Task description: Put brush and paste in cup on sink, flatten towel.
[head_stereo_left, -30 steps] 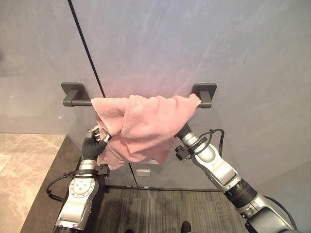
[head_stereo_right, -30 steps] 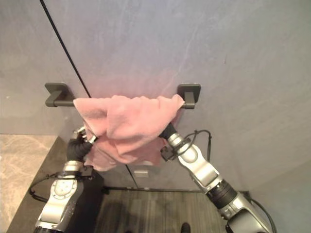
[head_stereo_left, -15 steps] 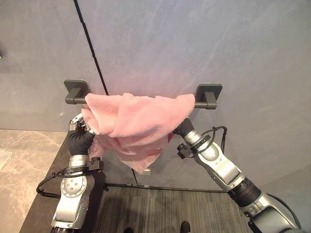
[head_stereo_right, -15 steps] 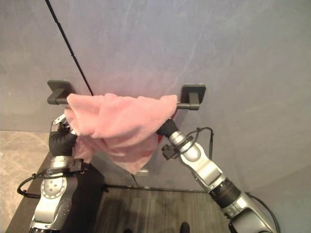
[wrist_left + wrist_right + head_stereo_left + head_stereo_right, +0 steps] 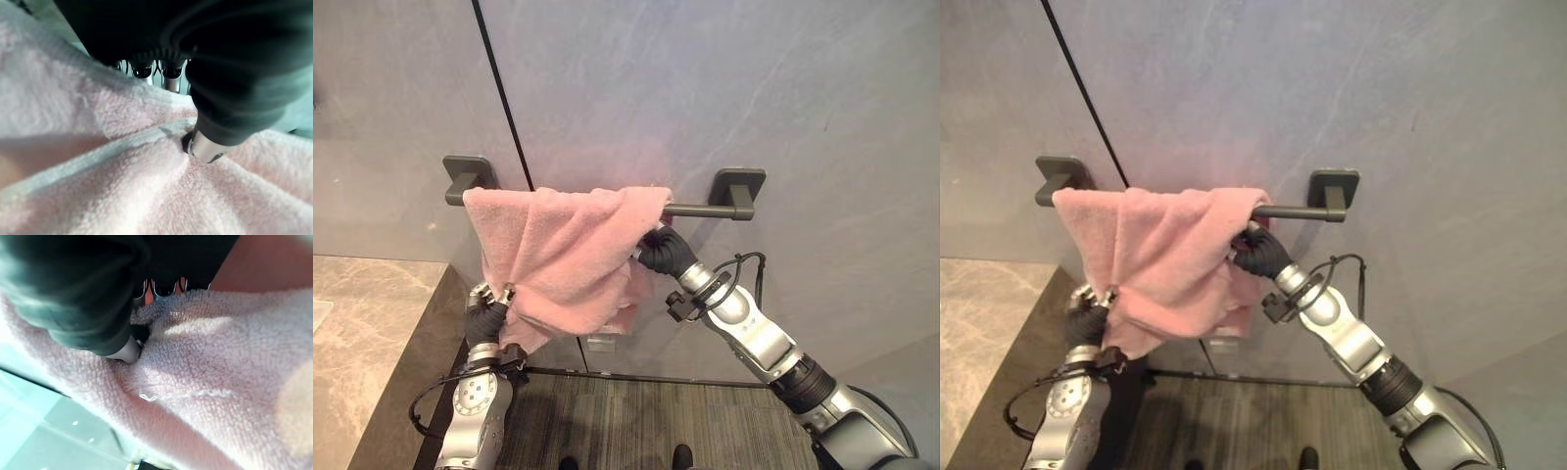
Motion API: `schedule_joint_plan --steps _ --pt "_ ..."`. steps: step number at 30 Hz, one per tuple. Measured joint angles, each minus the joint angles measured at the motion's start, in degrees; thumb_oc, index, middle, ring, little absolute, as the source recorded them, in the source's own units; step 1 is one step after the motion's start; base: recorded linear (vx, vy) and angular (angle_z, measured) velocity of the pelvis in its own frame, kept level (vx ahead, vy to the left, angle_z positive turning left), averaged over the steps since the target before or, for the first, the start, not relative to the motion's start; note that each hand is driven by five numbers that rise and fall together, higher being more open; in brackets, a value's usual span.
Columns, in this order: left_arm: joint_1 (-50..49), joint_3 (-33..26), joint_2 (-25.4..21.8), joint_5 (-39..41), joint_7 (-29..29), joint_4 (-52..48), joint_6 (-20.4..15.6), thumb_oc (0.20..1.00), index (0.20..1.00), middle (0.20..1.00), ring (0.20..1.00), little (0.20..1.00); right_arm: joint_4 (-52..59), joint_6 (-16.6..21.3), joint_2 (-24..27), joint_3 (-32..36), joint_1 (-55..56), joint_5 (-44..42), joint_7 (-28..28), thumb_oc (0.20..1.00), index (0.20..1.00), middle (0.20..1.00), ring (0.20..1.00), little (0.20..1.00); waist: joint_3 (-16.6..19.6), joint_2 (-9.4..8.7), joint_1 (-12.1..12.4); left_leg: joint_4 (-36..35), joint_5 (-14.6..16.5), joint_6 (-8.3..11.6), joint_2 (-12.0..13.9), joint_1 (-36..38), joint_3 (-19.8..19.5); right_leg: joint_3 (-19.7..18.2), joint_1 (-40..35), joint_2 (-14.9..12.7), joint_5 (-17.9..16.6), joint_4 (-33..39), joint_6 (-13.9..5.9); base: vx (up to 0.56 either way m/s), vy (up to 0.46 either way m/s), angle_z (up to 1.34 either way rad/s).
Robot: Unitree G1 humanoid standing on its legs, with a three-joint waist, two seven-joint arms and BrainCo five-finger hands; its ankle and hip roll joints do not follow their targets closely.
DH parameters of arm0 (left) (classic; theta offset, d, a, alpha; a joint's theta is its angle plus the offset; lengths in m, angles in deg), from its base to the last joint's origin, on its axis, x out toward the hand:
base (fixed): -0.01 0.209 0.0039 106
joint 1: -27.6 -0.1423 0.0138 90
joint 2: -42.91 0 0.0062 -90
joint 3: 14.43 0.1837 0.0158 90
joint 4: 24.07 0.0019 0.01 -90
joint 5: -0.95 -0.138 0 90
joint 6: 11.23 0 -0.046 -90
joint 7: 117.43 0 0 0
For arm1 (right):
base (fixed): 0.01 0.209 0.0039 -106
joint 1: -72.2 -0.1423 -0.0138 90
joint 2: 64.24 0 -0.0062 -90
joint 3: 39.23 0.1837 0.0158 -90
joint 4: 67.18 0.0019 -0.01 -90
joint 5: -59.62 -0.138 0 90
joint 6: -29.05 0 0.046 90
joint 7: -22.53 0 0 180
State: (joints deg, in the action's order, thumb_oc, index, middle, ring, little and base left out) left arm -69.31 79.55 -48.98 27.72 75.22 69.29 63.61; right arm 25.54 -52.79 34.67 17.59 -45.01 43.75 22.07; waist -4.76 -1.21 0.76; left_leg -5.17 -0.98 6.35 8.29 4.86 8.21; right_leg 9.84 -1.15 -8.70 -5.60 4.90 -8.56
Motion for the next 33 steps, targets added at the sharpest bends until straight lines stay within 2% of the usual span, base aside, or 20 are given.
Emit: schedule_joint_plan --steps 4,5,6,7,8,13,14,18,19,22,23,24,26,27,33 --pt "1.8 3.7 0.0 -0.4 -0.6 1.6 0.9 0.200 0.200 0.200 0.200 0.200 -1.3 0.0 -0.3 -0.1 0.3 1.0 0.1 0.200 0.200 0.200 0.200 0.200 0.1 0.10 -0.3 0.0 0.0 0.00 0.0 0.1 0.0 0.0 -0.1 0.0 0.0 0.0 0.01 0.00 0.000 0.00" --pt "2.3 4.0 0.0 -0.4 -0.8 1.7 1.0 0.379 0.379 0.379 0.379 0.379 -1.3 0.0 -0.3 -0.1 0.2 1.0 0.1 0.200 0.200 0.200 0.200 0.200 0.1 0.09 -0.3 0.0 0.0 0.00 0.0 0.1 0.0 0.0 -0.1 0.0 0.0 0.0 0.01 0.00 0.000 0.00" --pt "2.5 4.2 0.0 -0.4 -1.0 1.7 1.1 0.511 0.511 0.511 0.511 0.511 -1.3 0.0 -0.4 -0.1 0.3 1.0 0.1 0.200 0.200 0.200 0.200 0.200 0.1 0.09 -0.5 0.0 0.0 -0.01 0.0 0.1 0.0 0.0 -0.1 0.0 0.0 0.0 0.02 0.00 0.000 0.00" --pt "2.3 4.3 0.0 -0.4 -1.6 1.7 1.4 0.878 0.878 0.878 0.878 0.878 -1.3 0.0 -0.4 -0.1 0.3 1.1 0.2 0.200 0.200 0.200 0.200 0.200 0.2 0.10 -0.8 0.0 0.0 -0.01 0.0 0.2 0.0 0.0 -0.1 0.0 0.0 0.0 0.02 0.00 0.000 0.00" --pt "2.2 4.8 -0.2 -0.5 -2.0 2.1 1.9 1.000 1.000 1.000 1.000 1.000 -1.3 0.0 -0.4 -0.1 0.5 1.1 0.2 0.200 0.200 0.200 0.200 0.200 0.2 0.09 -1.0 0.0 0.0 -0.01 0.0 0.2 0.0 0.0 -0.1 0.0 0.0 0.0 0.02 0.00 0.000 0.00" --pt "2.2 7.1 -0.3 -0.9 -2.8 2.7 3.3 1.000 1.000 1.000 1.000 1.000 -1.5 0.0 -0.6 -0.1 1.2 1.1 0.4 0.200 0.200 0.200 0.200 0.200 0.2 0.15 -1.6 0.0 0.0 -0.03 0.0 0.6 0.2 -0.1 -0.5 0.0 0.0 0.0 0.03 0.00 0.000 0.00" --pt "2.2 7.2 -0.4 -0.9 -2.8 3.0 3.3 1.000 1.000 1.000 1.000 1.000 -1.7 0.0 -0.6 -0.1 1.5 1.1 0.4 0.272 0.272 0.272 0.272 0.272 0.2 0.18 -1.7 0.0 0.0 -0.04 0.0 0.9 0.2 -0.2 -0.8 0.0 0.0 0.0 0.02 0.00 0.000 0.00" --pt "2.0 7.3 -0.4 -0.9 -2.8 3.6 3.7 1.000 1.000 1.000 1.000 1.000 -2.4 0.0 -0.6 -0.1 2.7 1.1 0.4 0.900 0.900 0.900 0.900 0.900 1.1 0.68 -1.7 0.0 0.1 -0.22 0.0 1.0 0.3 -0.3 -0.9 0.0 0.0 0.0 0.03 0.00 0.000 0.00" --pt "1.8 7.3 -0.4 -0.9 -2.8 3.6 3.8 1.000 1.000 1.000 1.000 1.000 -2.7 0.0 -0.6 -0.1 2.9 1.1 0.4 1.000 1.000 1.000 1.000 1.000 1.4 0.89 -1.7 0.0 0.1 -0.26 0.0 1.0 0.3 -0.3 -0.9 0.0 0.0 0.0 0.03 0.00 0.000 0.00" --pt "1.0 7.3 -0.4 -0.9 -2.8 3.6 4.0 1.000 1.000 1.000 1.000 1.000 -3.8 -0.2 -0.6 -0.1 3.8 1.1 0.4 1.000 1.000 1.000 1.000 1.000 2.2 1.49 -1.7 0.0 0.1 -0.27 0.0 1.0 0.3 -0.3 -0.8 0.0 0.0 0.0 0.04 0.00 0.000 0.00" --pt "0.7 7.3 -0.4 -0.9 -2.8 3.6 4.1 1.000 1.000 1.000 1.000 1.000 -3.8 -0.2 -0.6 -0.1 4.1 1.1 0.4 0.724 0.724 0.724 0.724 0.724 2.3 1.65 -1.7 0.0 0.1 -0.26 0.0 1.0 0.3 -0.3 -0.8 0.0 0.0 0.0 0.04 0.00 0.000 0.00" --pt "0.5 7.3 -0.4 -0.9 -2.8 3.6 4.1 1.000 1.000 1.000 1.000 1.000 -3.8 -0.3 -0.6 -0.1 4.3 1.1 0.4 0.542 0.542 0.542 0.542 0.542 2.4 1.73 -1.7 0.0 0.1 -0.26 0.0 1.0 0.3 -0.3 -0.8 0.0 0.0 0.0 0.04 0.00 0.000 0.00" --pt "0.0 7.3 -0.4 -1.0 -2.8 3.6 4.2 1.000 1.000 1.000 1.000 1.000 -3.8 -0.5 -0.7 -0.1 4.5 1.1 0.4 0.404 0.404 0.404 0.404 0.404 2.4 1.83 -1.7 0.0 0.1 -0.24 0.0 1.0 0.3 -0.3 -0.8 0.0 0.0 0.0 0.04 0.00 0.000 0.00" --pt "-0.3 7.3 -0.4 -1.0 -2.8 3.8 4.2 1.000 1.000 1.000 1.000 1.000 -4.3 -0.6 -0.8 -0.1 4.7 1.1 0.4 0.200 0.200 0.200 0.200 0.200 2.6 1.85 -1.7 0.0 0.1 -0.24 0.0 1.0 0.3 -0.3 -0.8 0.0 0.0 0.0 0.05 0.00 0.000 0.00" --pt "-0.7 7.3 -0.4 -2.9 -2.8 4.7 4.2 1.000 1.000 1.000 1.000 1.000 -6.0 -0.7 -1.4 -0.1 4.8 1.0 0.4 0.200 0.200 0.200 0.200 0.200 2.6 1.85 -1.6 0.0 0.1 -0.20 0.0 1.0 0.2 -0.3 -0.8 0.0 0.0 0.0 0.05 0.00 0.000 0.00"
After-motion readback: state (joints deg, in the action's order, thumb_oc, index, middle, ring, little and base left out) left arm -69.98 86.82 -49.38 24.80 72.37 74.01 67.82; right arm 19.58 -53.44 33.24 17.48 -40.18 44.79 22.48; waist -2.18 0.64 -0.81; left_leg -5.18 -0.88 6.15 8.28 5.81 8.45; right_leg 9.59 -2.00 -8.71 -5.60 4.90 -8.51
